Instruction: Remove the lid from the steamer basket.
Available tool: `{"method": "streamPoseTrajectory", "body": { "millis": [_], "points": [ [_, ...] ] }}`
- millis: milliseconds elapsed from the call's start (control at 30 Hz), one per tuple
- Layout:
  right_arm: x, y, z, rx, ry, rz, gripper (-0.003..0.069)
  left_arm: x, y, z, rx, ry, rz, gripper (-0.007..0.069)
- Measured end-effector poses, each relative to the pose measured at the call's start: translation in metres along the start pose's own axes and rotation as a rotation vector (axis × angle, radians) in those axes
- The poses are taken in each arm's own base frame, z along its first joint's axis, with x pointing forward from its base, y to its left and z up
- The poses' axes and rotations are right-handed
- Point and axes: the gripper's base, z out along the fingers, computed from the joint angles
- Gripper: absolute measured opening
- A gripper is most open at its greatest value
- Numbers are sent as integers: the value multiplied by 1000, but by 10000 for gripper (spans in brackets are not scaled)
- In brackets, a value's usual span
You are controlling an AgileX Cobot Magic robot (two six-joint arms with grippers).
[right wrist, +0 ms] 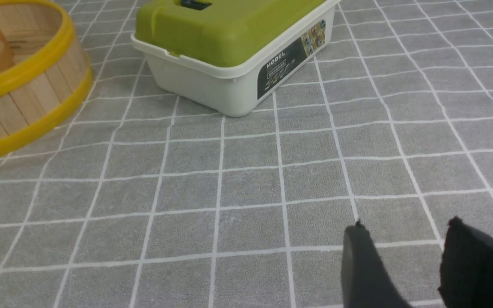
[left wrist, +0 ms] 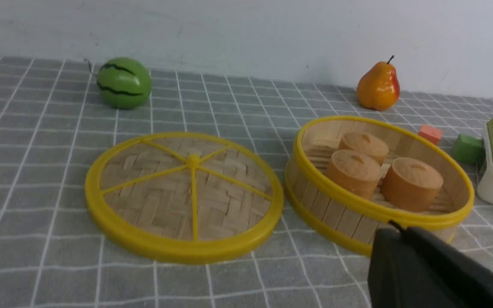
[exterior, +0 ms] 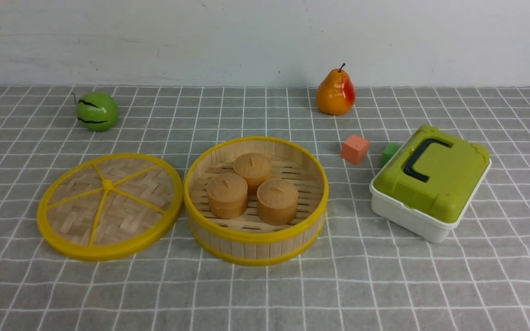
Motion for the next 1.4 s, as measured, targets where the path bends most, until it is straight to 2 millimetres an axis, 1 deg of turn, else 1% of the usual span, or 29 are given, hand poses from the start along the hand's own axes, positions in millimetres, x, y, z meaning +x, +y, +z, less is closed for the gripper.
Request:
{"method": "streamPoseTrajectory", "body": {
  "millis": [100,233,300,333,367,400,433,467,533,633,900,1133,1400],
  "points": [
    [0,0,0,0,0,0,241,7,3,0,-18,25,-35,-13],
    [0,0,0,0,0,0,241,20,8,-3,-53,15,-75,-13],
    [0,0,0,0,0,0,241,34,14,-5,-111,-8,-84,-13],
    [0,0,0,0,0,0,241,39,15,-4,-127,-3,-79,-13],
    [0,0,0,0,0,0,241,49,18,-1,-161,17,-73,-13],
    [0,0,0,0,0,0,241,49,18,-2,-165,15,-73,-13],
    [0,0,0,0,0,0,241,62,23,2,-200,38,-73,-13],
    [0,0,0,0,0,0,241,69,25,4,-216,52,-72,-13],
    [0,0,0,0,0,0,241,76,27,6,-228,74,-67,-13],
    [0,0,0,0,0,0,241,79,27,6,-229,92,-53,-13],
    [0,0,0,0,0,0,241,81,27,6,-224,129,74,-13],
    [0,0,0,0,0,0,243,82,25,6,-206,129,43,-13],
    [0,0,0,0,0,0,243,82,23,6,-182,134,55,-13]
  ]
}}
